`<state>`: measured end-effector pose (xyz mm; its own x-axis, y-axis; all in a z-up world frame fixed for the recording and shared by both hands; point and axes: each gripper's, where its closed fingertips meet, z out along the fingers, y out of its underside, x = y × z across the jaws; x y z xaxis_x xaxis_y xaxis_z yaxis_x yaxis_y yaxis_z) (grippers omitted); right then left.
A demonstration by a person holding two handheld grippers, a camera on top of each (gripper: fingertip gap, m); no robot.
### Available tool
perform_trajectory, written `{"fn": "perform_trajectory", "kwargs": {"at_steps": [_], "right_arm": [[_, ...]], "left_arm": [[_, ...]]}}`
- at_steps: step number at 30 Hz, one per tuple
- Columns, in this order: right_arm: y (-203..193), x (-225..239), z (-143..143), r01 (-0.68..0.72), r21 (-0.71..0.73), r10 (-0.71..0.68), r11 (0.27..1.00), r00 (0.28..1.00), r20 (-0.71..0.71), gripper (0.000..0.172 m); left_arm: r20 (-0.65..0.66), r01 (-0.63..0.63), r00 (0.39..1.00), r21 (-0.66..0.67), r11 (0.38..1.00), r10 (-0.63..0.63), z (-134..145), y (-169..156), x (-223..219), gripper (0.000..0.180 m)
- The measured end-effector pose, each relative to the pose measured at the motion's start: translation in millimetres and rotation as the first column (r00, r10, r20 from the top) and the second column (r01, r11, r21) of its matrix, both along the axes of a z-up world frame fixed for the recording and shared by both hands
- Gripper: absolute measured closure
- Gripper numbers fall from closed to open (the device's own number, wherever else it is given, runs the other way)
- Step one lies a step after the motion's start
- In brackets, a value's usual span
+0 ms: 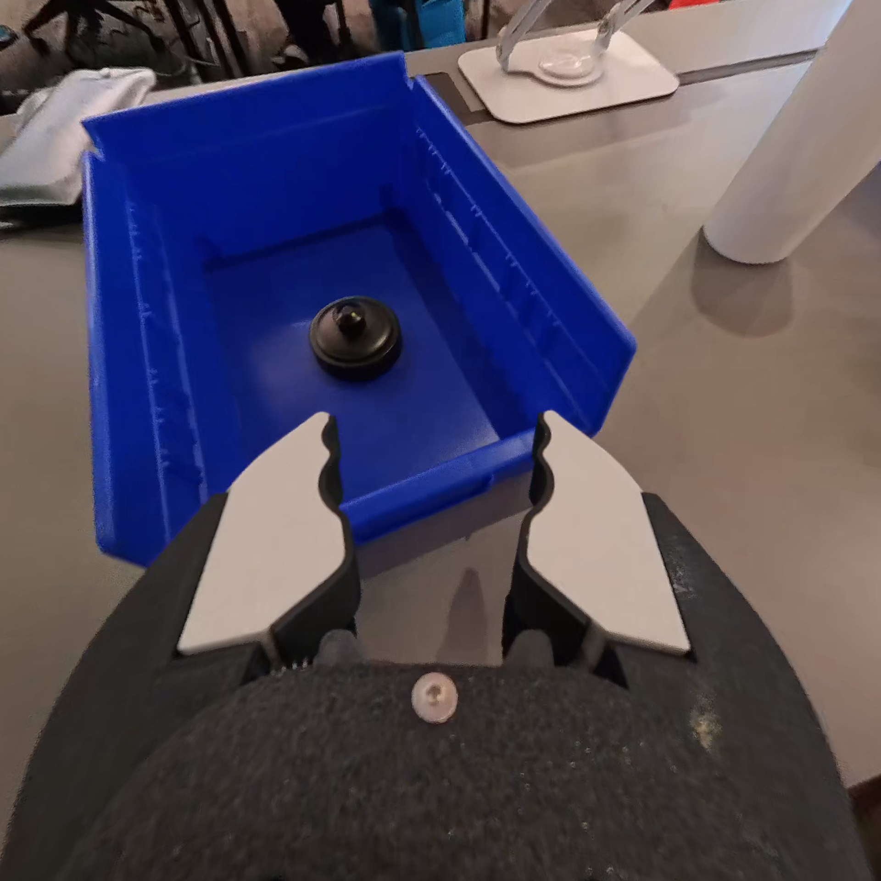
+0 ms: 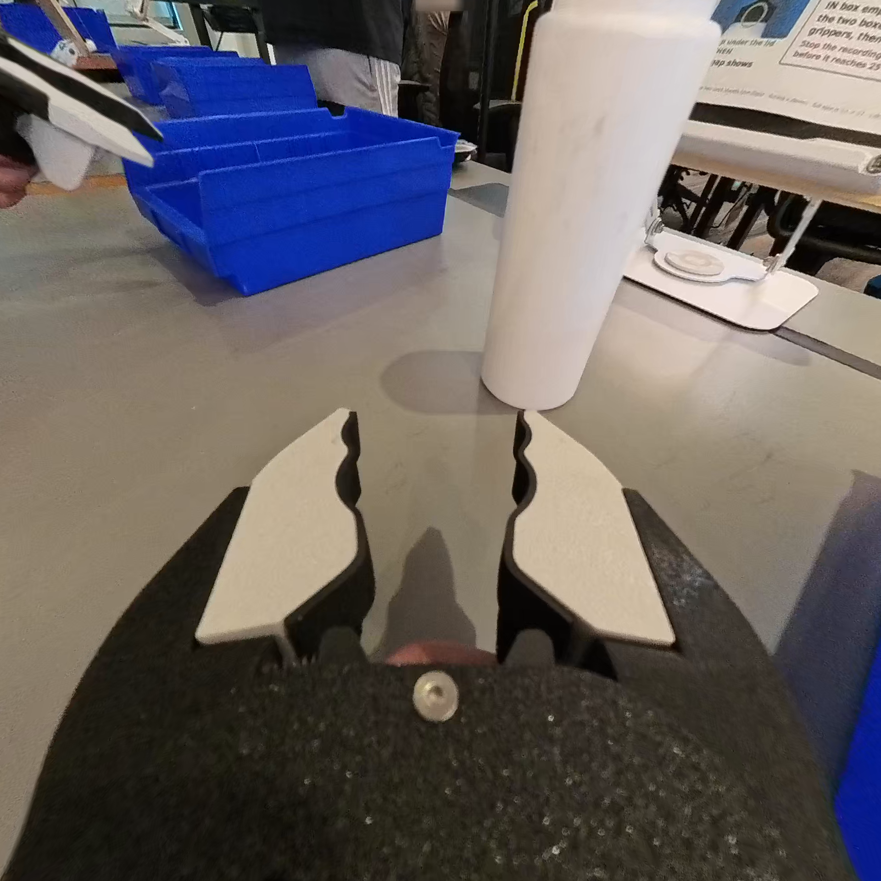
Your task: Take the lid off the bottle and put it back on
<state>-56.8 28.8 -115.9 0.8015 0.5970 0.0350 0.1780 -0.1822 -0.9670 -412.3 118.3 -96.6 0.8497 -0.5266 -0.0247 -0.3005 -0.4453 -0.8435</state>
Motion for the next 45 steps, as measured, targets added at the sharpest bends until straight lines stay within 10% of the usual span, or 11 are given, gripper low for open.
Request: {"fn": "perform_trajectory", "kwargs": {"at_steps": [17, 29, 36, 45], "right_arm": [[11.2, 3.7, 1.8, -0.004, -0.009, 0.003, 1.0, 0.999, -0.035, 0.108], [21.2, 11.9, 2.7, 0.021, -0.047, -0.025, 0.999, 0.996, -0.091, 0.103], [22.5, 11.9, 12.1, 0.031, -0.016, -0.033, 0.999, 0.994, -0.109, 0.104], [5.7, 14.9, 3.0, 0.024, -0.018, -0.026, 1.0, 0.996, -0.085, 0.105]], "left_arm": [[0.193, 0.313, 0.924, 0.114, 0.943, -0.33, 23.6, -64.0, 149.7, 0.103], [0.193, 0.419, 0.885, 0.067, 0.905, -0.424, -24.3, -83.1, 193.0, 0.104], [0.246, 0.473, 0.799, 0.304, 0.827, -0.548, 15.0, -34.5, 266.6, 0.089], [0.324, 0.462, 0.782, 0.27, 0.844, -0.532, 14.9, 17.5, 309.4, 0.088]]}}
